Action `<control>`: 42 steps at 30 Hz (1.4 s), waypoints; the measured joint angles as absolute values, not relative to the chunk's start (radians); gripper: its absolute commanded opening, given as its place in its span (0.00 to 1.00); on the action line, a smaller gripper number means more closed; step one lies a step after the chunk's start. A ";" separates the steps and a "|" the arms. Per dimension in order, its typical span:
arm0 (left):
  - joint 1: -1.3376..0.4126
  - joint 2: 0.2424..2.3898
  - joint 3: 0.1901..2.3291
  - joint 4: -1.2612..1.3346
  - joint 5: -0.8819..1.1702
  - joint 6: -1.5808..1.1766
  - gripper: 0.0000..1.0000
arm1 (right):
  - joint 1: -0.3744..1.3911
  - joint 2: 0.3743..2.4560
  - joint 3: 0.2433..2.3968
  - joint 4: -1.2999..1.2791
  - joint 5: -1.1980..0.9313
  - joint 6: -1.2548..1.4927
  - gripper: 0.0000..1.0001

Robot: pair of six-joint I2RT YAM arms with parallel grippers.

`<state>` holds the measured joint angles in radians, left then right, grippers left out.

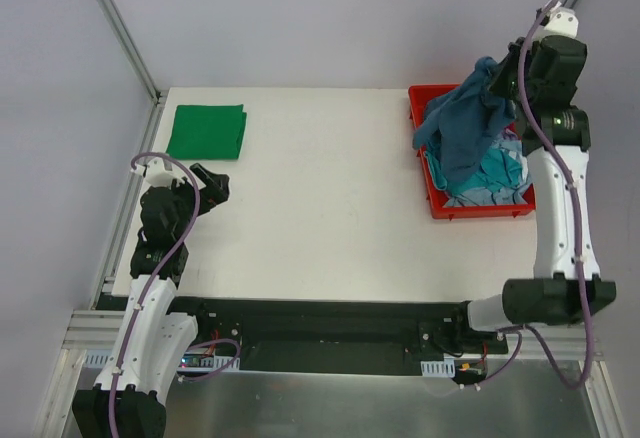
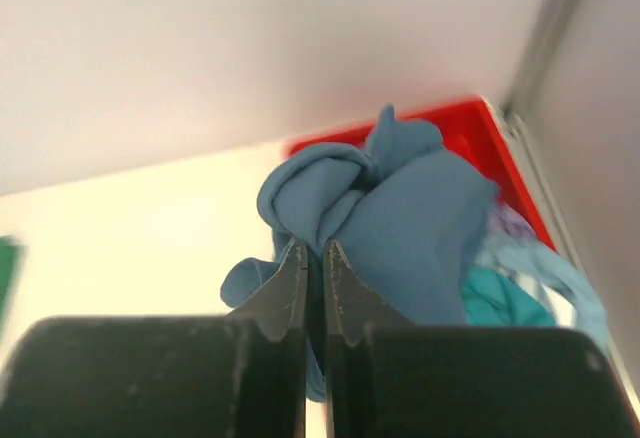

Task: Fold and stack the t-shirts
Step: Grab crumpled tshirt from bin with the right arm, then move the tshirt to the center of the board

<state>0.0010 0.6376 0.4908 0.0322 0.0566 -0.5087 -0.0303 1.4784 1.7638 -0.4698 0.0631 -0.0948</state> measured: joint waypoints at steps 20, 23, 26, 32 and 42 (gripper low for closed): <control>0.001 0.626 0.498 0.032 0.097 -0.509 0.99 | 0.744 1.685 2.330 -0.470 -0.120 -0.229 0.00; 0.001 0.609 0.498 0.032 0.090 -0.513 0.99 | 0.756 1.626 2.138 -0.434 -0.014 -0.292 0.00; 0.001 0.600 0.498 0.030 0.067 -0.530 0.99 | 0.700 1.520 1.834 -0.398 0.065 -0.325 0.04; 0.001 0.617 0.461 0.019 0.016 -0.620 0.99 | 0.478 1.401 1.290 -0.328 0.082 -0.329 0.96; 0.001 1.008 0.561 0.004 0.152 -0.691 0.99 | 0.455 1.454 1.235 -0.320 0.142 -0.283 0.96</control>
<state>0.0013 1.0080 0.5613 0.0044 0.1524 -0.6907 0.4549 1.4540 1.2346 -0.3199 0.1421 -0.2829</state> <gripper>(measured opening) 0.990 0.963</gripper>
